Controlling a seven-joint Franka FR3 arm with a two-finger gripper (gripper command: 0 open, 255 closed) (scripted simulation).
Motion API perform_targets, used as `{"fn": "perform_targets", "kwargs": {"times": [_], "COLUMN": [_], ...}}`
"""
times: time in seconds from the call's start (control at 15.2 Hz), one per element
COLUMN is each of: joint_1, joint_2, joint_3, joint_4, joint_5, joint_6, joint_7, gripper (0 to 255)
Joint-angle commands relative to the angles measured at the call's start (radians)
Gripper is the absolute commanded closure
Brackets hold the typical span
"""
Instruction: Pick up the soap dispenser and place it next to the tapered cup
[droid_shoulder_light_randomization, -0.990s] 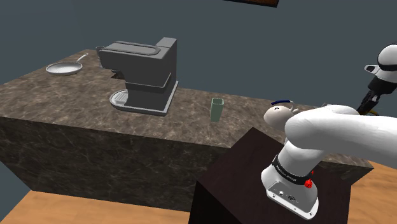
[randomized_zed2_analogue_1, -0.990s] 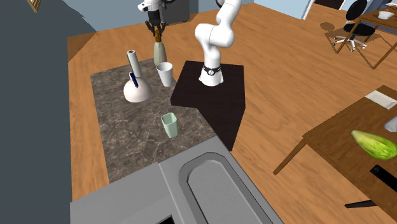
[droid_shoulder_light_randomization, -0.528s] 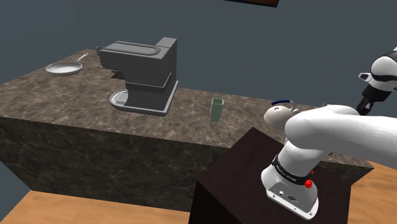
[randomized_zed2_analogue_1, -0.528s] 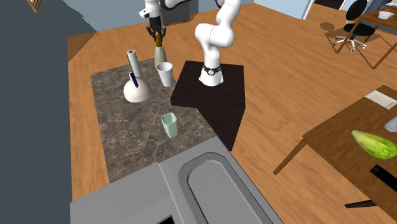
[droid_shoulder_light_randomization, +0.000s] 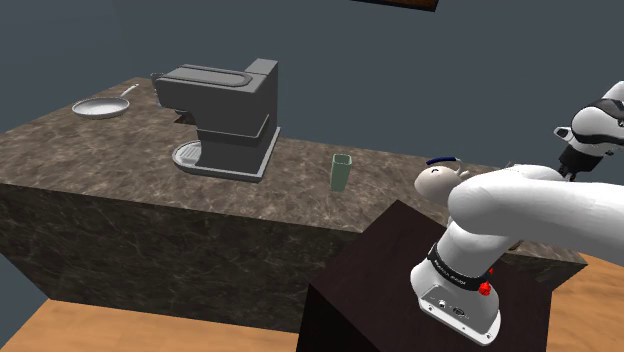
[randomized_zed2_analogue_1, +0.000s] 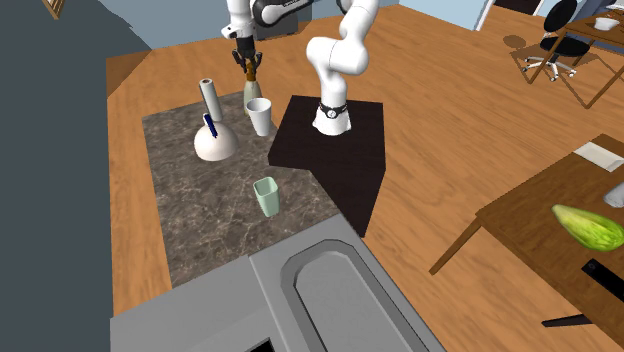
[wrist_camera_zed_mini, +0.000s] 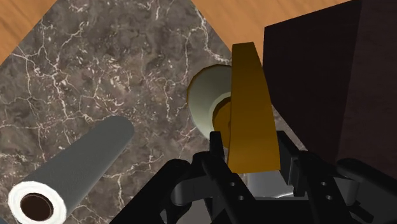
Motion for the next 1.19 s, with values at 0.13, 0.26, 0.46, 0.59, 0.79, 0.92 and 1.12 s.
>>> {"fn": "perform_targets", "kwargs": {"times": [0.13,0.26,0.46,0.59,0.79,0.92,1.12], "joint_1": [0.000,0.000,0.000,-0.002,0.000,-0.011,-0.016], "joint_2": [0.001,0.002,0.003,0.002,0.002,0.003,0.004], "joint_3": [-0.008,-0.008,-0.006,-0.004,-0.008,0.058,0.114], "joint_4": [-0.005,-0.005,-0.005,-0.006,-0.005,0.017,0.042], "joint_5": [-0.005,-0.005,-0.002,-0.002,-0.004,0.049,0.094], "joint_6": [0.004,0.005,0.004,0.003,0.005,-0.040,-0.081], "joint_7": [0.002,0.002,0.003,0.002,0.002,-0.011,-0.021], "gripper": [255,255,0,0,0,0,0]}}
